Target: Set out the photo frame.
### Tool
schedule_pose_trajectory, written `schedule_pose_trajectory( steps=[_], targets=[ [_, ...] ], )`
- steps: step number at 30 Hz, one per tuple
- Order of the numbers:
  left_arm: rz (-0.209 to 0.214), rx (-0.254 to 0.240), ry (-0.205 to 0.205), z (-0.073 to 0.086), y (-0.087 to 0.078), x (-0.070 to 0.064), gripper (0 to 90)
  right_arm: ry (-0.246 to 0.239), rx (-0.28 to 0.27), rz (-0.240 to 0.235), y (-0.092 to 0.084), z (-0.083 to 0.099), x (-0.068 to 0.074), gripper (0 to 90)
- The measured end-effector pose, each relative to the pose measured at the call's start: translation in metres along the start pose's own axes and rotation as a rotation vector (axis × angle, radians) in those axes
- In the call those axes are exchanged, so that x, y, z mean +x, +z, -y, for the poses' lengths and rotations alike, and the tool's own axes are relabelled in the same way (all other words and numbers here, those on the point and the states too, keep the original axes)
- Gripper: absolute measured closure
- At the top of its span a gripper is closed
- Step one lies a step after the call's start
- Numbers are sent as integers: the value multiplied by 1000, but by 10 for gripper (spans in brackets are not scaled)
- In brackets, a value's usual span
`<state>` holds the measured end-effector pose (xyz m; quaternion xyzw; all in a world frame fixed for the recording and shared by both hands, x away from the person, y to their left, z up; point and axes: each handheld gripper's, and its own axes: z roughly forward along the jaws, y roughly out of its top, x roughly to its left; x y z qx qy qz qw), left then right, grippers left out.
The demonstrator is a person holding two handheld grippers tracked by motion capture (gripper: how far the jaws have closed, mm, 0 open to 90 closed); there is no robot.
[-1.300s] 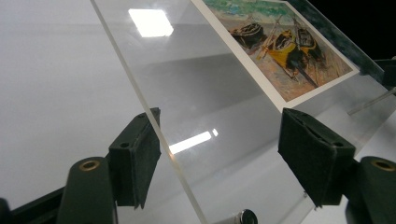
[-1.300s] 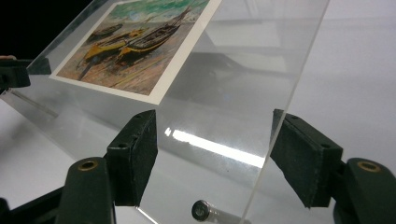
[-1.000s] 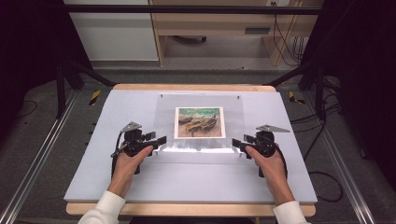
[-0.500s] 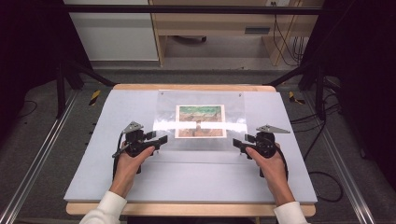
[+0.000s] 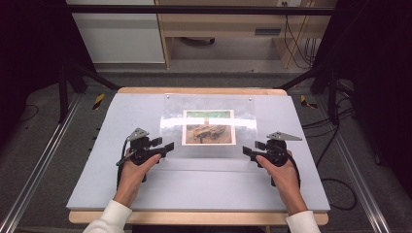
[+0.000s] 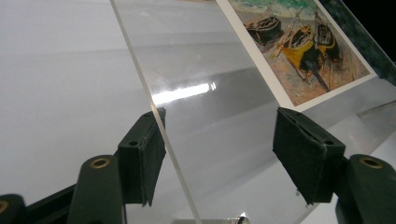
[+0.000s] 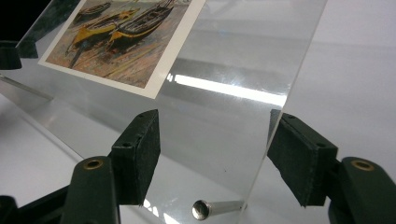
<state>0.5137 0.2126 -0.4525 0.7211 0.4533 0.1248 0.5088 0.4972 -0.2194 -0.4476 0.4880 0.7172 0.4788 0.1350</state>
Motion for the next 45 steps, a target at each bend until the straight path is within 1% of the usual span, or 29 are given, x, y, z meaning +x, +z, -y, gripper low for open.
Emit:
schedule_pose_trajectory(
  steps=[3, 15, 21, 22, 33, 35, 41, 45],
  targets=[
    [-2, 1, 2, 0, 0, -1, 339, -13, 1, 2, -1, 0, 0, 353],
    [-7, -1, 0, 3, -3, -2, 347, -12, 2, 4, -1, 1, 2, 358],
    [-12, -1, 8, 3, -4, -4, 348, -22, 2, 11, -3, 2, 3, 364],
    [-12, 0, 8, 3, -4, -4, 348, -32, -2, 12, -3, 3, 3, 365],
    [-18, 1, 20, 4, -7, -6, 358, -36, -2, 20, -6, 4, 6, 375],
    [-20, 2, 20, 4, -7, -6, 363, -46, -2, 24, -6, 4, 6, 380],
    [-24, 9, 32, 4, -9, -8, 367, -46, -1, 27, -8, 5, 7, 394],
    [-26, 11, 34, 5, -11, -9, 377, -59, 1, 36, -10, 6, 9, 399]
  ],
)
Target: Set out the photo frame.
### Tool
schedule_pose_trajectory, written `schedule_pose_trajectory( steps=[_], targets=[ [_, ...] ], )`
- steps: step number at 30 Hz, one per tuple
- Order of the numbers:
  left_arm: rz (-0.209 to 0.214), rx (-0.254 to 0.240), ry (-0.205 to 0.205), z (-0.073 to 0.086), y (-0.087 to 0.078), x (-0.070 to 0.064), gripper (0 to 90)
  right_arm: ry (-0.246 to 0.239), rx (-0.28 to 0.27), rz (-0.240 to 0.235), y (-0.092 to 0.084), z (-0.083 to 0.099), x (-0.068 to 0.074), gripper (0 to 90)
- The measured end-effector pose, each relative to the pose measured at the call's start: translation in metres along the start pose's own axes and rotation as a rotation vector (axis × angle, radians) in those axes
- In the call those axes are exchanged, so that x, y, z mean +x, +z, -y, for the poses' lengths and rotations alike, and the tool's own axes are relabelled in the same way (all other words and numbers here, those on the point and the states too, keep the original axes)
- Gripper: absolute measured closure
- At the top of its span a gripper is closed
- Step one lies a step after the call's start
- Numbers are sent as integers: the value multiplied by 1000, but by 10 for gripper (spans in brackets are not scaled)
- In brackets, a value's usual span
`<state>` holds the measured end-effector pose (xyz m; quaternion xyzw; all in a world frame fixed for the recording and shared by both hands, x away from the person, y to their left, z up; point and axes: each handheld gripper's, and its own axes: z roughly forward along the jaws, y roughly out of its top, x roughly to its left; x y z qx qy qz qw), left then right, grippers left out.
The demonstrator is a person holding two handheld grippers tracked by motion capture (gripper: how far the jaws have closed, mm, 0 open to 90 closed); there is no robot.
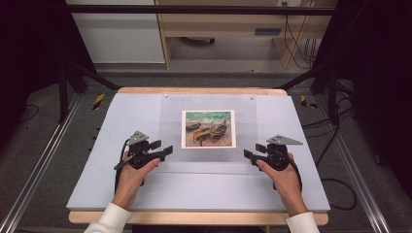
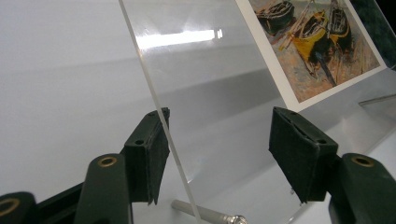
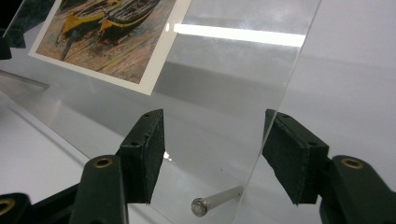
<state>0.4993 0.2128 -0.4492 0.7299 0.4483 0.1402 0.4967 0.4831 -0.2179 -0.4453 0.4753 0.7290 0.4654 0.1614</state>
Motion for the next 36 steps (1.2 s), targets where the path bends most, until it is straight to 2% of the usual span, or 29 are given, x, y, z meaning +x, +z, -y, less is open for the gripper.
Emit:
schedule_pose_trajectory(
  steps=[26, 36],
  targets=[
    [-20, -1, 3, 6, -11, -6, 452, -29, 2, 19, -10, 6, 6, 477],
    [-24, 5, 11, 8, -16, -9, 481, -20, -4, 22, -14, 10, 7, 521]
  ],
)
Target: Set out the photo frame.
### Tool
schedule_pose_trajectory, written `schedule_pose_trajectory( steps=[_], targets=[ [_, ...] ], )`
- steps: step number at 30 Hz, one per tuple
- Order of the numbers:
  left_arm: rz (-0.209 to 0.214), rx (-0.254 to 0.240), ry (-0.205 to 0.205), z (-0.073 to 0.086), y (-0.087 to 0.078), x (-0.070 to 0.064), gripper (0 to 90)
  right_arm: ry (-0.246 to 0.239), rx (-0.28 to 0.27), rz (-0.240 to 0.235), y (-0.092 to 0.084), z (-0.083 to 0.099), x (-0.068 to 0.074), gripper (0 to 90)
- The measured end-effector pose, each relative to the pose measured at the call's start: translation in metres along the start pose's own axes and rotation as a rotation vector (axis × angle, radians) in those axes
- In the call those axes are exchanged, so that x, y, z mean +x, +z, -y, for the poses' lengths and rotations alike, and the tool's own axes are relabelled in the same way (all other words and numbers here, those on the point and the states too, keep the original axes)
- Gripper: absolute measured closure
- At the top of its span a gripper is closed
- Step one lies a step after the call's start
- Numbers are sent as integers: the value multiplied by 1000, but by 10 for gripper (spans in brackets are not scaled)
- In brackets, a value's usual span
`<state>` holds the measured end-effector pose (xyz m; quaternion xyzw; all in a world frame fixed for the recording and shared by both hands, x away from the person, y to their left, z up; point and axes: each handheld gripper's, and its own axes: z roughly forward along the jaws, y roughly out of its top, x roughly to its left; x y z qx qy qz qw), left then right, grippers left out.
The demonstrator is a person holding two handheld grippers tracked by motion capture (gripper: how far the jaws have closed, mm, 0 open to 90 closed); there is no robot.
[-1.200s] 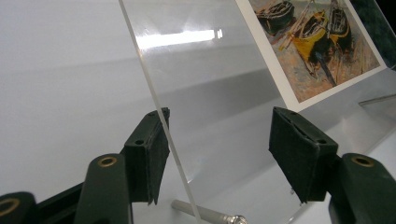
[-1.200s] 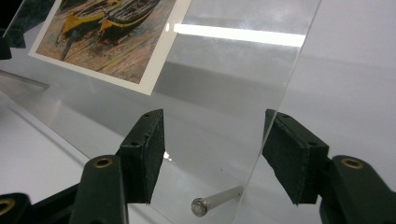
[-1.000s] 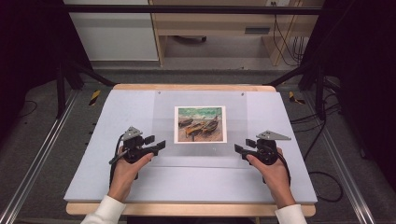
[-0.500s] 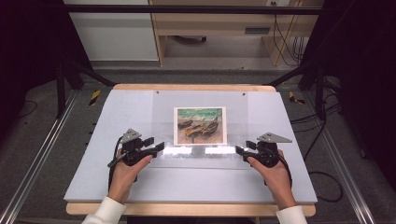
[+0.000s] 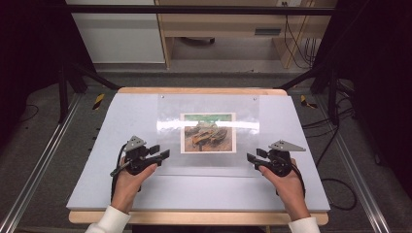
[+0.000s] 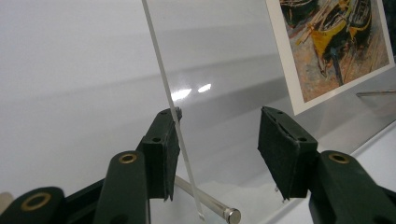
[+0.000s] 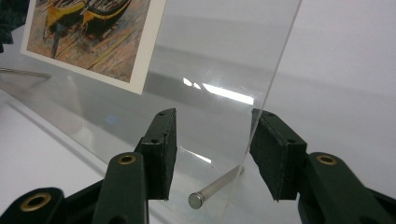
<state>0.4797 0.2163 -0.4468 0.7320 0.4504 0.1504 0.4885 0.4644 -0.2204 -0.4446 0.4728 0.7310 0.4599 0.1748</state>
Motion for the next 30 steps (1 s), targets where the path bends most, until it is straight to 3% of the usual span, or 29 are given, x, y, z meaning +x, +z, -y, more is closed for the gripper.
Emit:
schedule_pose_trajectory(
  steps=[16, 30],
  targets=[
    [-15, -6, 4, 9, -9, -6, 544, -20, 12, 17, -9, 8, 5, 596],
    [-42, 2, 9, 15, -15, -12, 581, 1, 16, 30, -14, 13, 8, 652]
  ],
)
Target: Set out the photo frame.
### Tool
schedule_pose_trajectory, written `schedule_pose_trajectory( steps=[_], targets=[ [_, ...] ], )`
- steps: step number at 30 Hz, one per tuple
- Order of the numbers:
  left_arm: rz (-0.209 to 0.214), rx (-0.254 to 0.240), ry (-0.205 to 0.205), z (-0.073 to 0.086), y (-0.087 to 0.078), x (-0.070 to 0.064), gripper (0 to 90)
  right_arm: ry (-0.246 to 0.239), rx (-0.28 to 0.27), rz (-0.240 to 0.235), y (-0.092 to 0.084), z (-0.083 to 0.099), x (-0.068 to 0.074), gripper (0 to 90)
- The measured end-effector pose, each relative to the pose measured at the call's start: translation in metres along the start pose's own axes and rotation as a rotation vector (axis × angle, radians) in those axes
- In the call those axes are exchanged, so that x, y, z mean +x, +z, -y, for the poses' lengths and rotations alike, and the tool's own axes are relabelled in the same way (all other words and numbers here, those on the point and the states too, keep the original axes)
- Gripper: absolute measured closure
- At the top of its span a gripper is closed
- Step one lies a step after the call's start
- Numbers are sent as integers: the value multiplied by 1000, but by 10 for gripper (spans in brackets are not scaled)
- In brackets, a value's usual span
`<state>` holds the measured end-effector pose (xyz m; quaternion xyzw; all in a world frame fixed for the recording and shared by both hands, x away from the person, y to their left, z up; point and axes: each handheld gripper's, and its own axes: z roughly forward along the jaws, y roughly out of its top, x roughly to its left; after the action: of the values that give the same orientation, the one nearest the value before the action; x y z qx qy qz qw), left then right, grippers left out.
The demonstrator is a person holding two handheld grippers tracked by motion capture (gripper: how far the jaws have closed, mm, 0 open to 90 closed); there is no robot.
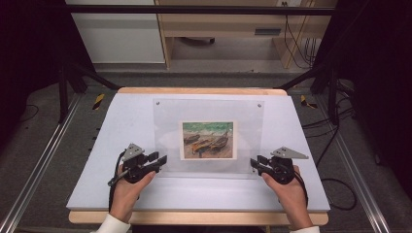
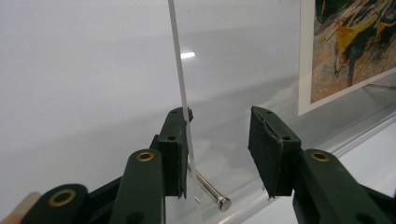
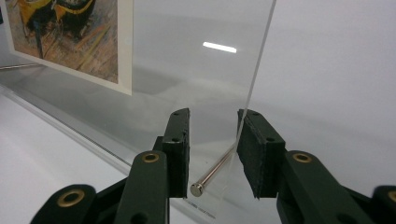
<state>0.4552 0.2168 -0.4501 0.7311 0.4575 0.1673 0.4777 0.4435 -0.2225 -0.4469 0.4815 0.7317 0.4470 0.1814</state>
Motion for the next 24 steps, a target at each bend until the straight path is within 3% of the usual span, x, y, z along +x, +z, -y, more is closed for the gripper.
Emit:
schedule_pose_trajectory(
  steps=[24],
  targets=[
    [-18, 23, 14, 8, -7, -8, 594, 2, 21, 24, -5, 7, 8, 655]
  ],
)
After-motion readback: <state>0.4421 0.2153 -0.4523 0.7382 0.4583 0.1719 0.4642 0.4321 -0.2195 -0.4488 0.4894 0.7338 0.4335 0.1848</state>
